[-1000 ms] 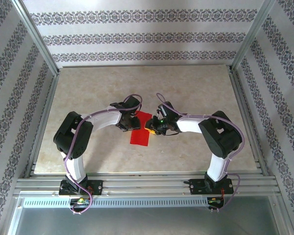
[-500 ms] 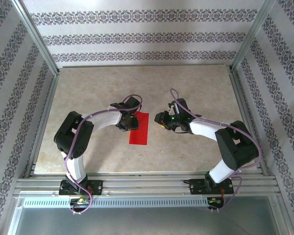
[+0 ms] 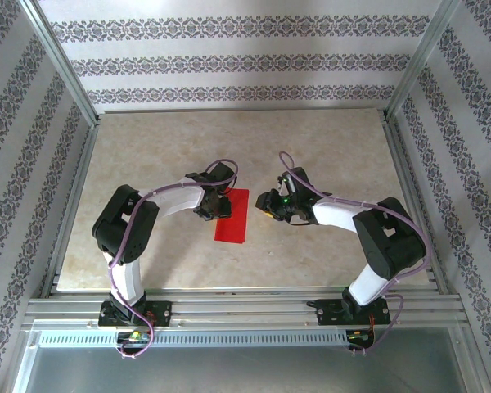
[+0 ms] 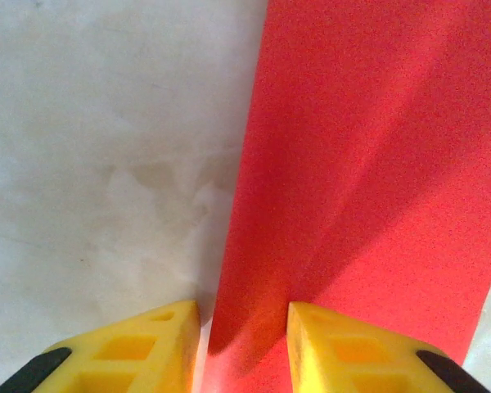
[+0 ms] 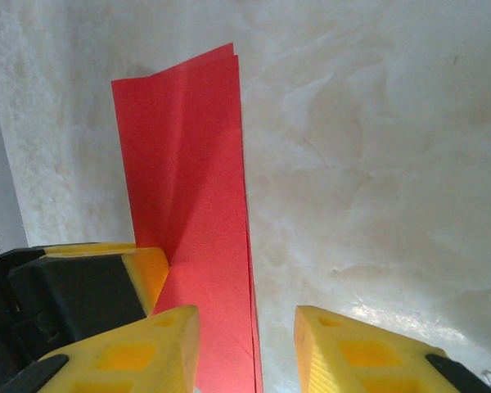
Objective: Fold a paper plane with a square sheet of paper (pick it up from the middle)
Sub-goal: Hold the square sheet of paper at the center of the table.
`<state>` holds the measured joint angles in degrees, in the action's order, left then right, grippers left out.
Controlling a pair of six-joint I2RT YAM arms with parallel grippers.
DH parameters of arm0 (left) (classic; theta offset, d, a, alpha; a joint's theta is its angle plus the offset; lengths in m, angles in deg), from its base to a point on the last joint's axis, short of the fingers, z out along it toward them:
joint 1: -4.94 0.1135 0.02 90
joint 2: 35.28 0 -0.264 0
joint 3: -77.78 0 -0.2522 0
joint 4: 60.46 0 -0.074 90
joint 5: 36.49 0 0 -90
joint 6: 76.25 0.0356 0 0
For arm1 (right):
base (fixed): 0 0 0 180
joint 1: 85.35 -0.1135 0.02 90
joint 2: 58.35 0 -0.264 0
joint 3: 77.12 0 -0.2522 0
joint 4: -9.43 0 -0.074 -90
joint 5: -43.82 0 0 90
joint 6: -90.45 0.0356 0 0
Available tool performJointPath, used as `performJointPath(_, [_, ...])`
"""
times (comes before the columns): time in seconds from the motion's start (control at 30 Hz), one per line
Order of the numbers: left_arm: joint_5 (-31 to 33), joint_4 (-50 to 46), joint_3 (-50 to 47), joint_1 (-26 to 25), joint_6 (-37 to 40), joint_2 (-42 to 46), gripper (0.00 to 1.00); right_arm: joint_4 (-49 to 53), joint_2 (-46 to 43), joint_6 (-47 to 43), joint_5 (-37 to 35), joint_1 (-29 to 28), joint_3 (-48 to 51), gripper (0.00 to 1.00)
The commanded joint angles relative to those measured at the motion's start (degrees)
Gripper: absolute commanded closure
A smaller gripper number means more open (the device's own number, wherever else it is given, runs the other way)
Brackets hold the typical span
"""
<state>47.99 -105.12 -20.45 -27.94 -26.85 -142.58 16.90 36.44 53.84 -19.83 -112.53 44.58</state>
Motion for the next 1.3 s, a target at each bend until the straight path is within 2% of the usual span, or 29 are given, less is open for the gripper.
performJointPath(0.0, [0.6, -2.3, -0.7, 0.0, -1.2, -1.9, 0.64, -0.4, 1.2, -1.6, 0.3, -1.0, -1.9, 0.64])
performJointPath(0.23, [1.1, -3.4, -0.7, 0.0, -5.1, -2.8, 0.64, -0.7, 2.3, -1.5, 0.5, -1.6, -2.6, 0.64])
performJointPath(0.7, [1.7, -5.9, -0.5, 0.0, -8.0, -3.7, 0.61, -1.0, 3.3, -1.4, 0.8, -2.1, -3.0, 0.64])
performJointPath(1.27, [0.4, -4.9, -2.5, 1.2, -11.3, -3.8, 0.64, -1.1, 3.7, -1.7, 1.2, -2.3, -3.3, 0.64])
